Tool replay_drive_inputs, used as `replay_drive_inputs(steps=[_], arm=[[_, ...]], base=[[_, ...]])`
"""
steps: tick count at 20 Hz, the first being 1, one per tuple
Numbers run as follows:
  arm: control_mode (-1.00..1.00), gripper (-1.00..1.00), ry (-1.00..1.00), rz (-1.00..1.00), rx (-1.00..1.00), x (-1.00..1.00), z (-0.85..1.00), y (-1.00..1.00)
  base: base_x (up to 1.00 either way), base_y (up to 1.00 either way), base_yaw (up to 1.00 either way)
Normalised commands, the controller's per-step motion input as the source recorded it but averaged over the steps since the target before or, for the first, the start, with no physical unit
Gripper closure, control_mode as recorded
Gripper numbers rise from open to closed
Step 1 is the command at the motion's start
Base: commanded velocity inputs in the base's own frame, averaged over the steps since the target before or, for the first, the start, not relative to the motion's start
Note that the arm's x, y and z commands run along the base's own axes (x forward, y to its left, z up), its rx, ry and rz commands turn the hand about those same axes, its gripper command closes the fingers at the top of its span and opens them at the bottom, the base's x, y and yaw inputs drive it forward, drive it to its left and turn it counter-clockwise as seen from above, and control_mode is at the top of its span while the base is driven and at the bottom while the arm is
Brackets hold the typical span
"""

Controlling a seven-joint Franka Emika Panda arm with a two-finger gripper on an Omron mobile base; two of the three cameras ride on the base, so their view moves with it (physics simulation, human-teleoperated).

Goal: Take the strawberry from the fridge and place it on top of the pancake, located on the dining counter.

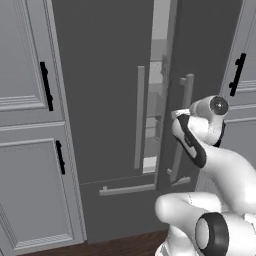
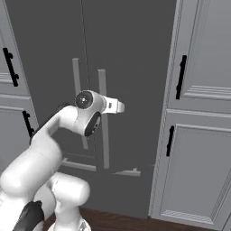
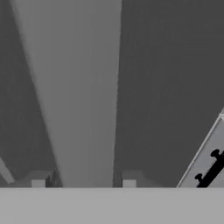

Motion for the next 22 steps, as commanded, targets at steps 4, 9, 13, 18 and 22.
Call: replay_drive_inputs(steps=[4, 9, 13, 18, 22], arm=[[-1.00, 1.00, 0.03, -0.04, 0.03, -1.00, -0.10, -1.00], [-1.00, 1.00, 0.00, -0.04, 0.12, -1.00, 0.00, -1.00], [-1.00, 1.00, 0.00, -0.12, 0.14, -1.00, 0.16, -0.98], [-1.00, 1.00, 0.00, -0.15, 0.01, -1.00, 0.53, -0.38], [-1.00, 1.00, 0.00, -0.18, -0.18, -1.00, 0.17, 0.45]], base=[[0.00, 0.00, 0.00], [0.00, 0.00, 0.00], [0.00, 0.00, 0.00], [0.00, 0.00, 0.00], [0.00, 0.00, 0.00]])
